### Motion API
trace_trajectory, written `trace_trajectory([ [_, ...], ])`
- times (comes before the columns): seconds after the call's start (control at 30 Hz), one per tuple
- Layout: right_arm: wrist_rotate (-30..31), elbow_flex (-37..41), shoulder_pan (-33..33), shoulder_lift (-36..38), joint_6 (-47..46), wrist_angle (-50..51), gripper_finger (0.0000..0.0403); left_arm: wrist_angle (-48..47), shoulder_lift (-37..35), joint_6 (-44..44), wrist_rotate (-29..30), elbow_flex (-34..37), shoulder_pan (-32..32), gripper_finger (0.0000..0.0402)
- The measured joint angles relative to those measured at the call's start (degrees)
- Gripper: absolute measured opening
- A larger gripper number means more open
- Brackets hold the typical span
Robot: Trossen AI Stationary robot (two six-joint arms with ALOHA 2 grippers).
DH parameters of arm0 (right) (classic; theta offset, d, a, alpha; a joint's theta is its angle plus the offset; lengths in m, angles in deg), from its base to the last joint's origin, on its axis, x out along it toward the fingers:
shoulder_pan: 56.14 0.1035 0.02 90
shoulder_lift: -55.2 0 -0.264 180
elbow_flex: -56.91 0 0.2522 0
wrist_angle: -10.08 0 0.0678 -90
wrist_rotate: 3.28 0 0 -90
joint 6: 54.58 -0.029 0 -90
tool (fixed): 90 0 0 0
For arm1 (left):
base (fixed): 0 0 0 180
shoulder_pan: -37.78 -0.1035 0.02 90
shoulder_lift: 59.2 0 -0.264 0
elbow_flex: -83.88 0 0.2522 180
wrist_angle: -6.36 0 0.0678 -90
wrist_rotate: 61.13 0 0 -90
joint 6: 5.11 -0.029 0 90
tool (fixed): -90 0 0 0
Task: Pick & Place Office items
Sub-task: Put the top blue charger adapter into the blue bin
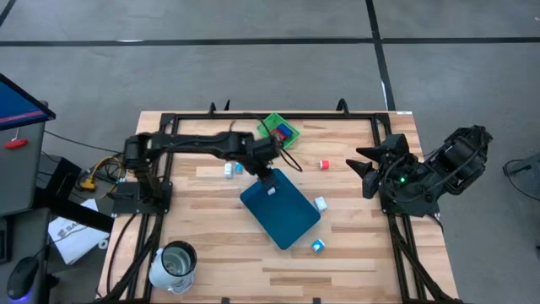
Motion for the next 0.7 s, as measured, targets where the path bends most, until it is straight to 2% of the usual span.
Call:
trace_trajectory([
  [0.1,0.03,0.0,0.0,0.0,-0.02,0.01,0.0225,-6.34,-4.26,-0.05,4.78,-0.02,-1.61,0.014],
  [0.2,0.03,0.02,0.0,-0.02,-0.33,0.02,0.0225,-12.64,-7.58,5.84,10.68,1.01,-3.56,0.0149],
  [0.33,0.19,0.0,0.0,-0.36,-0.55,0.02,0.0225,-13.74,-11.82,17.64,10.53,7.26,-5.96,0.017],
  [0.53,0.36,0.02,0.01,-0.98,-0.36,0.01,0.0225,-7.76,-14.75,27.11,6.03,18.4,-7.3,0.0201],
  [0.63,0.68,0.02,-0.22,-0.98,-0.14,0.01,0.0225,2.42,-15.06,27.64,1.62,21.89,-7.36,0.0208],
  [0.7,1.05,0.0,-0.37,-0.96,-0.08,0.0,0.0225,8.64,-14.53,27.75,0.86,22.88,-7.35,0.0209],
])
